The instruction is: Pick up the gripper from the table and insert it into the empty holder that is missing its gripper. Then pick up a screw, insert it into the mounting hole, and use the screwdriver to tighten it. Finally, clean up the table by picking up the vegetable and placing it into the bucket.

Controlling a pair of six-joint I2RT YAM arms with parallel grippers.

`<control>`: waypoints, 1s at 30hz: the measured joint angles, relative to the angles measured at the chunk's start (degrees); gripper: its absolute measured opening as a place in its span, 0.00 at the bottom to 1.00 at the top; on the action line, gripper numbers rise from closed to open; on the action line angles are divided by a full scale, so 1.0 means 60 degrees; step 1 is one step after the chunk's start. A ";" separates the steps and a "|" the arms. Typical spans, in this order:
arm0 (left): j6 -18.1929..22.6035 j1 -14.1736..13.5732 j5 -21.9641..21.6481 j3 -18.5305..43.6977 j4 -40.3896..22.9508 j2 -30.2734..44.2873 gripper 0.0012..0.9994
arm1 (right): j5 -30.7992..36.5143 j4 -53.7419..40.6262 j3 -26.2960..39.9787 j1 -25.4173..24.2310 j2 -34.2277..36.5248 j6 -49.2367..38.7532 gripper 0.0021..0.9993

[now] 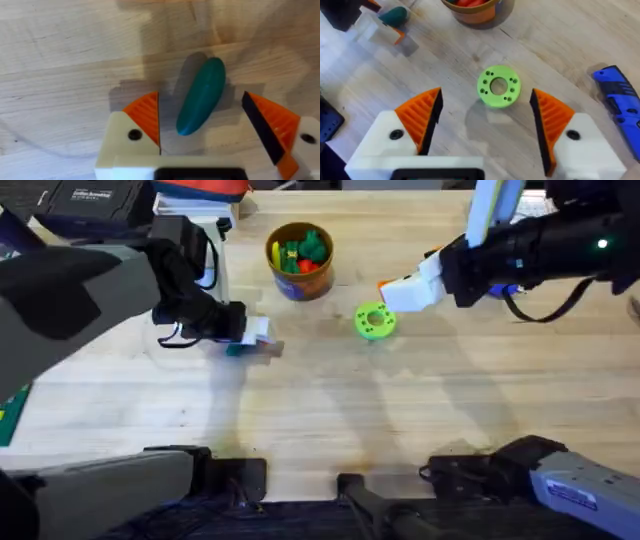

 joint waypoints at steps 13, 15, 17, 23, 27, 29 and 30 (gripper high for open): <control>-0.0156 0.0004 0.0389 0.0013 0.0510 0.0148 0.14 | 0.0000 0.0114 -0.0001 0.0000 0.0000 0.0000 0.99; -0.0147 0.0000 0.0431 0.0089 0.0454 0.0148 0.03 | 0.0000 0.0114 0.0000 0.0000 0.0000 0.0000 0.99; -0.0162 0.0000 0.0466 0.0243 0.0219 0.0151 0.02 | -0.0004 0.0136 0.0000 0.0000 0.0000 0.0000 0.99; -0.0167 0.0000 0.0608 0.2760 -0.1377 0.0184 0.02 | 0.0000 0.0242 -0.0001 0.0000 0.0000 0.0000 0.99; -0.0478 -0.0082 0.1031 0.3984 -0.0921 0.0184 0.02 | 0.0000 0.0242 0.0000 0.0000 0.0000 0.0000 0.99; -0.0980 -0.0238 0.1194 0.4205 -0.0252 0.0184 0.02 | 0.0000 0.0245 0.0000 0.0000 0.0000 0.0000 0.99; -0.1357 -0.0355 0.1271 0.4247 0.0097 0.0184 0.02 | 0.0000 0.0242 0.0000 0.0000 0.0000 0.0000 0.99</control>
